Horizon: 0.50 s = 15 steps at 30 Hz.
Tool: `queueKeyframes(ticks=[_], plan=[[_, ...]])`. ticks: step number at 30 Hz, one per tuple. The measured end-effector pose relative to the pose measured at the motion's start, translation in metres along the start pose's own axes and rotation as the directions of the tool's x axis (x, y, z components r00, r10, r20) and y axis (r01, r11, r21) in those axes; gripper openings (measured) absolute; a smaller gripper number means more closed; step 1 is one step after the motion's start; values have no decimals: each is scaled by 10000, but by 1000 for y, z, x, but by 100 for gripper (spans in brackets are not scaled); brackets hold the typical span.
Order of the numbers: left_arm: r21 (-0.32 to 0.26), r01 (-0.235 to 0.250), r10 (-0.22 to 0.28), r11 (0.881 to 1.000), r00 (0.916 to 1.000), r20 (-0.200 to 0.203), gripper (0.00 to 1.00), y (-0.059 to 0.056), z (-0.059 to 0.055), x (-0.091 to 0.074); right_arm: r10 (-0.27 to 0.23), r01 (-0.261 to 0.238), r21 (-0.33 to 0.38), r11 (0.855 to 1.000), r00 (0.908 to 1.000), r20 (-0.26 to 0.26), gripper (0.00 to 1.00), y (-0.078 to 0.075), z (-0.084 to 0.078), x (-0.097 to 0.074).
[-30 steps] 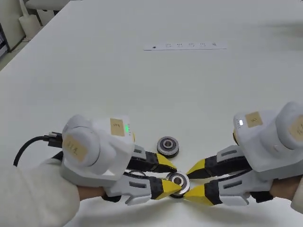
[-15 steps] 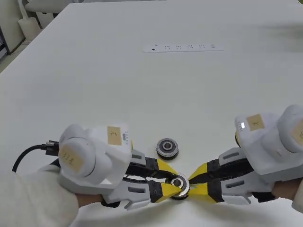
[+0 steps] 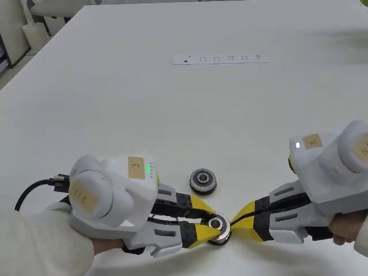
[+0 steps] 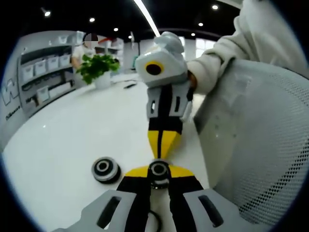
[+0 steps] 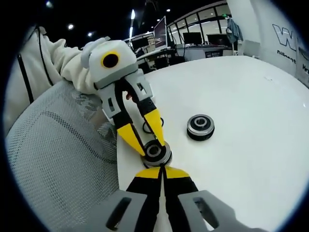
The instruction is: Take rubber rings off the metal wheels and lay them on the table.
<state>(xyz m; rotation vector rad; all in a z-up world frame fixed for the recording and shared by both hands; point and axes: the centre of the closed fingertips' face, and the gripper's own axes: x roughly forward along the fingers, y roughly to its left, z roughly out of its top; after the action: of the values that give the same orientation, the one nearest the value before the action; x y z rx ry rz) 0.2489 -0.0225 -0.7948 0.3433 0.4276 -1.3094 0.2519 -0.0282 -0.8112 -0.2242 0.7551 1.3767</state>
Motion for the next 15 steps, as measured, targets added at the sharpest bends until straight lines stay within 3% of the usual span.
queueKeyframes(ticks=[3, 7, 11, 14, 15], plan=[[28, 1, -1, 10000, 10000, 10, 14, -1, 1, 0, 63, -68, 263, 9996, 9998, 170, 0, 0, 0, -1], [123, -20, 20, 9999, 10000, -33, 14, -1, 2, 0, 117, -174, 1278, 9916, 9989, 451, 0, -1, 1, -2], [271, -37, 40, 9996, 9999, -120, 14, -2, 2, 0, 225, -304, 1359, 9903, 9980, 592, 0, 1, 3, -4], [270, -36, 39, 9996, 9999, -115, 14, -2, 3, 0, 280, -425, 2048, 9779, 9969, 730, 0, 0, 3, -5], [266, -39, 42, 9996, 9999, -108, 14, -2, 3, 0, 229, -440, 2830, 9581, 9967, 775, 0, 1, 3, -5]])
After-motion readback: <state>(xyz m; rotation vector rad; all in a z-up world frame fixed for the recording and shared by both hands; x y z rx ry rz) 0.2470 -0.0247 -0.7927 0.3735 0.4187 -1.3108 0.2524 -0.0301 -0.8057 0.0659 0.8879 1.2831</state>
